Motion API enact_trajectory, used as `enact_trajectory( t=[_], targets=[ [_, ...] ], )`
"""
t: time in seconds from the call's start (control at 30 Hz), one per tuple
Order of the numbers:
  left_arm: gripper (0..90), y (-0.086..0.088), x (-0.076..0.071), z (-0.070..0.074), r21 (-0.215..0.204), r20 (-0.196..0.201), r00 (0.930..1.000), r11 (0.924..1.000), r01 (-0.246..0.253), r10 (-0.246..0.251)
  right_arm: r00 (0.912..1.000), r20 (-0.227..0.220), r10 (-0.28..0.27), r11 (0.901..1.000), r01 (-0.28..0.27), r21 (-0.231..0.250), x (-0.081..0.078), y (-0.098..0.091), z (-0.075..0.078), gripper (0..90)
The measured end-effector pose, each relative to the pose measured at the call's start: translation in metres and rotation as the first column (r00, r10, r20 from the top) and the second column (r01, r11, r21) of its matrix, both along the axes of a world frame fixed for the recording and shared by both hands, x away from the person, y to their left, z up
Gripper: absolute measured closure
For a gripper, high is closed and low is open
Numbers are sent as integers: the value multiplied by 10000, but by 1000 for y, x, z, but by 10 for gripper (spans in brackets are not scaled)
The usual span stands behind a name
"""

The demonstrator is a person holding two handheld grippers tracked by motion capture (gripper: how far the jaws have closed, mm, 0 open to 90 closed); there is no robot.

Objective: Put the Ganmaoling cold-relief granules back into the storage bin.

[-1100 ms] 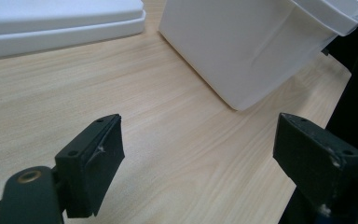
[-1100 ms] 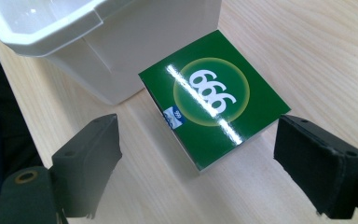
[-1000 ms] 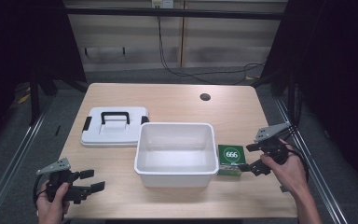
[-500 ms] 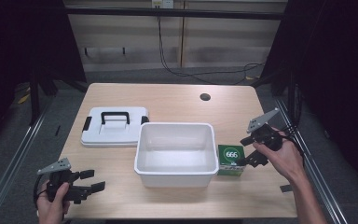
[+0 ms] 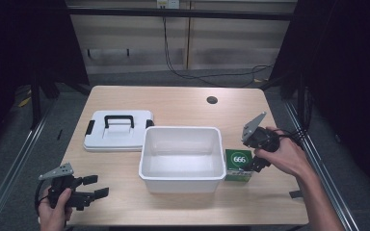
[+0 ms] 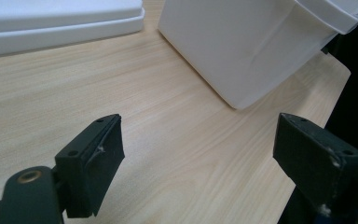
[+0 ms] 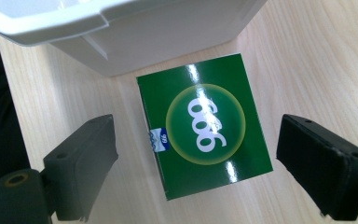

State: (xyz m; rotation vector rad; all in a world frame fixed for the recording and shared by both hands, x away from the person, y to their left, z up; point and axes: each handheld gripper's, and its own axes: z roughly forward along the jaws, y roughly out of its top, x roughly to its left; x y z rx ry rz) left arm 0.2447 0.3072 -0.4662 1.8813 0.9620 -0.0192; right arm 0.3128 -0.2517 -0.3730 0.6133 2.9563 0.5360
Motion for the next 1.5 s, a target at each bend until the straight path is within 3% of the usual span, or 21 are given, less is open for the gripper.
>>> enact_trajectory(
  t=[0.17,0.37,0.47,0.53,0.63,0.77,0.83,1.03,1.5],
  targets=[
    [161,0,0,0,-6,-7,10000,10000,-1,1,9996,-61,258,9994,-260,-219,7,2,-4,104],
    [161,-1,0,0,17,-38,10000,10000,23,-23,9939,-300,1061,9918,-1079,-677,11,8,-14,96],
    [161,0,0,0,1,7,10000,10000,56,-56,9942,-173,1058,9901,-1069,-904,14,8,-15,95],
    [161,0,0,0,4,-7,10000,10000,42,-42,9943,-94,1063,9911,-1067,-796,17,6,-16,95],
    [161,0,0,0,15,-24,10000,10000,57,-57,9933,-291,1121,9907,-1140,-747,18,6,-17,95],
    [161,-1,0,0,-5,-9,9999,9999,109,-109,9850,-692,1581,9828,-1638,-855,19,10,-22,96],
    [161,-1,0,0,30,6,9999,9999,170,-170,9853,-499,1635,9802,-1680,-1051,21,12,-26,96],
    [161,-1,0,0,37,14,9999,9999,151,-151,9762,-812,2009,9691,-2102,-1289,24,17,-35,96],
    [161,-1,0,0,0,29,9999,9999,144,-144,9635,-1243,2372,9442,-2587,-2036,30,31,-47,137]
  ],
)
